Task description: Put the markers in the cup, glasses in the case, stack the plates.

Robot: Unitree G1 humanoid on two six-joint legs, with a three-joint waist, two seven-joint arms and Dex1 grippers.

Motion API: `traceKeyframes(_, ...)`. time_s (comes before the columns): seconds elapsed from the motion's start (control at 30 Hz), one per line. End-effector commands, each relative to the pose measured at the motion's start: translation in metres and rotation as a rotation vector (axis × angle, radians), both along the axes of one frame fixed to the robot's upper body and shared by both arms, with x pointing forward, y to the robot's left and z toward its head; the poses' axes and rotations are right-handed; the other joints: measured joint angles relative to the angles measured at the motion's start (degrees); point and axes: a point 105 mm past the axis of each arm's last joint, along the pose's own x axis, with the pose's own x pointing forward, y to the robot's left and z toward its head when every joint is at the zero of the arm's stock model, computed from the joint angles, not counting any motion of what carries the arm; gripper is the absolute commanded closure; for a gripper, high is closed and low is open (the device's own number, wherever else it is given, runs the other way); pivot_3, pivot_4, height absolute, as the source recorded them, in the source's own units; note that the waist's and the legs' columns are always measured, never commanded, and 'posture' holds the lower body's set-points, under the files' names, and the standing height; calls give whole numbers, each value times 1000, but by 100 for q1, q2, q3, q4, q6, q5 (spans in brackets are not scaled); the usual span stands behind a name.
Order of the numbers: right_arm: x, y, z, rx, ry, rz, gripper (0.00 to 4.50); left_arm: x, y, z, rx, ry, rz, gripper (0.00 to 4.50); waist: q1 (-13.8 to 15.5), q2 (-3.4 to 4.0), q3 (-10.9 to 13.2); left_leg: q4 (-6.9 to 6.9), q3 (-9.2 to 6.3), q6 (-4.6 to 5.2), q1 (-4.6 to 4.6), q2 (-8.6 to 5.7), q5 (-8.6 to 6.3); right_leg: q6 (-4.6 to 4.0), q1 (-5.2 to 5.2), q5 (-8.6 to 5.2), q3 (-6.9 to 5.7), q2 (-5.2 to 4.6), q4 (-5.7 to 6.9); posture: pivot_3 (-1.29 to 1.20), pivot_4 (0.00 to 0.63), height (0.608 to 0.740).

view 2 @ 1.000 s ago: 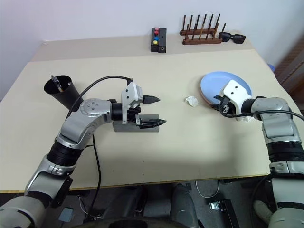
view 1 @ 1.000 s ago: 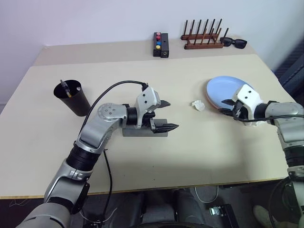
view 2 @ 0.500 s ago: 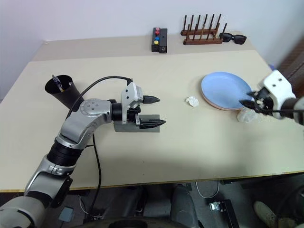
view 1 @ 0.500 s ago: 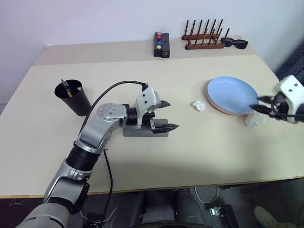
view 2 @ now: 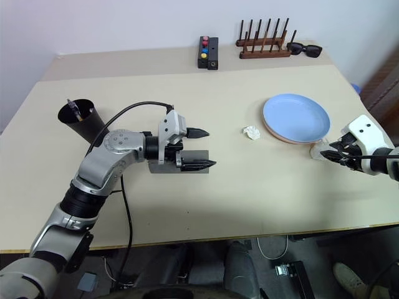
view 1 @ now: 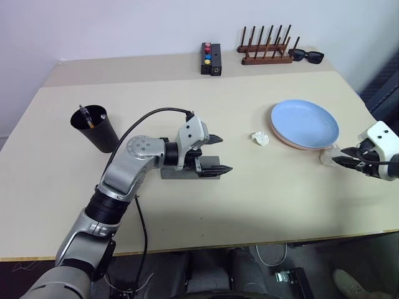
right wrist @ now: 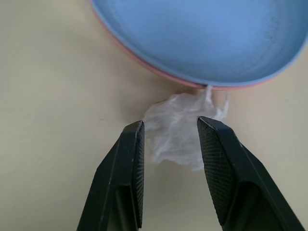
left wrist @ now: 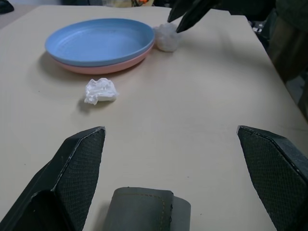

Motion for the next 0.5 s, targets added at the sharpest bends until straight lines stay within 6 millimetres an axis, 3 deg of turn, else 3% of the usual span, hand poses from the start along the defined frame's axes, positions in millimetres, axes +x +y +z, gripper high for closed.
traceKeyframes(0.03, 7, -3, 0, -17, -24, -3, 2798, -4, -1, 7, -12, -37, -12, 0, 2, 0, 0, 0, 0, 0, 0, 0, 0, 0, 0, 0, 0, 0, 0, 0, 150, 740)
traceKeyframes(0.13, 11, -4, -5, -4, -19, -16, 2798, -4, 0, 7, -11, -37, -7, 0, -3, 1, 0, 0, 1, 0, 0, 0, 0, 0, 0, 0, 1, 0, 0, 0, 150, 740)
traceKeyframes(0.27, 13, -4, -7, 0, -15, -15, 4468, -4, 1, 8, -11, -38, 2, 0, -1, 1, 0, -1, 1, 0, 0, 0, 0, 0, -1, 0, 1, 0, 0, 0, 150, 740)
traceKeyframes(0.5, 14, -5, -5, -26, -31, -11, 4468, -4, 2, 7, -10, -37, 9, 0, -2, 1, 0, -1, 0, 0, 0, 0, 0, 0, -1, 0, 1, 0, 0, 0, 150, 740)
